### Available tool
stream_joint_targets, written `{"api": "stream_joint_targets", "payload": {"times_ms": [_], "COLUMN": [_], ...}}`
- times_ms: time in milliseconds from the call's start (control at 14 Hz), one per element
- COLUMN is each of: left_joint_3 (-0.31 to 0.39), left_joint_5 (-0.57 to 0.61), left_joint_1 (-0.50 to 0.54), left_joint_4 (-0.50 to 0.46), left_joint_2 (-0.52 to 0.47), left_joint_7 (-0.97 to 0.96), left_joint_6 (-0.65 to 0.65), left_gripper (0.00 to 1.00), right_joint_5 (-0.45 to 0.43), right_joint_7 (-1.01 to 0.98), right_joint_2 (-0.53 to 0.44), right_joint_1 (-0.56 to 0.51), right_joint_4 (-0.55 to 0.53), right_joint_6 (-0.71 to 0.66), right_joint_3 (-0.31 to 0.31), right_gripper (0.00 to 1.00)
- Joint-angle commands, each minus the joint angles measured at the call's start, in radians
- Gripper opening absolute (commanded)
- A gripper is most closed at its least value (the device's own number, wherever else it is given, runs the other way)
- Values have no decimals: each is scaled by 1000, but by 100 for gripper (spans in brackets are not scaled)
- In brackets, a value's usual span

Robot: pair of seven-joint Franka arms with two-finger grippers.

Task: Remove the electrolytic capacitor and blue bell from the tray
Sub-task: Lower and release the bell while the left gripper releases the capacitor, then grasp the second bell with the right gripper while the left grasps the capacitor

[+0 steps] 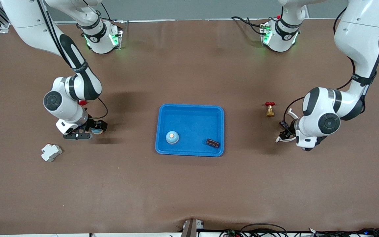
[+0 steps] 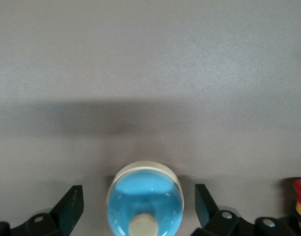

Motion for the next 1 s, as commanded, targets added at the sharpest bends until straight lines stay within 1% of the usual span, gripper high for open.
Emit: {"api": "stream_joint_targets", "payload": {"times_ms": [0, 71, 214, 357, 571, 714, 929], "left_joint_3": [-87, -122, -138, -136, -132, -127, -127], "left_joint_5": [-2, -2, -3, 0, 9, 10, 10], "left_joint_1": [-10, -23, -101, -187, -278, -313, -335], "left_joint_4": [74, 108, 201, 284, 373, 387, 390], "left_joint_2": [-34, -25, 37, 98, 175, 199, 227], "left_joint_7": [-181, -297, -497, -655, -879, -937, -995], "left_joint_6": [-93, -93, -93, -85, -47, 5, 86], "left_gripper": [100, 100, 100, 100, 100, 100, 100], "right_joint_5": [24, 49, 63, 63, 63, 58, 49], "right_joint_7": [30, 64, 130, 243, 418, 536, 690], "right_joint_2": [-54, -68, -77, -72, -66, -42, 13], "right_joint_1": [-2, 8, 42, 90, 178, 252, 337], "right_joint_4": [146, 187, 278, 348, 405, 441, 510], "right_joint_6": [-271, -329, -404, -426, -421, -409, -406], "right_joint_3": [16, 16, 14, 13, 13, 13, 11], "right_gripper": [100, 100, 100, 100, 100, 100, 100]}}
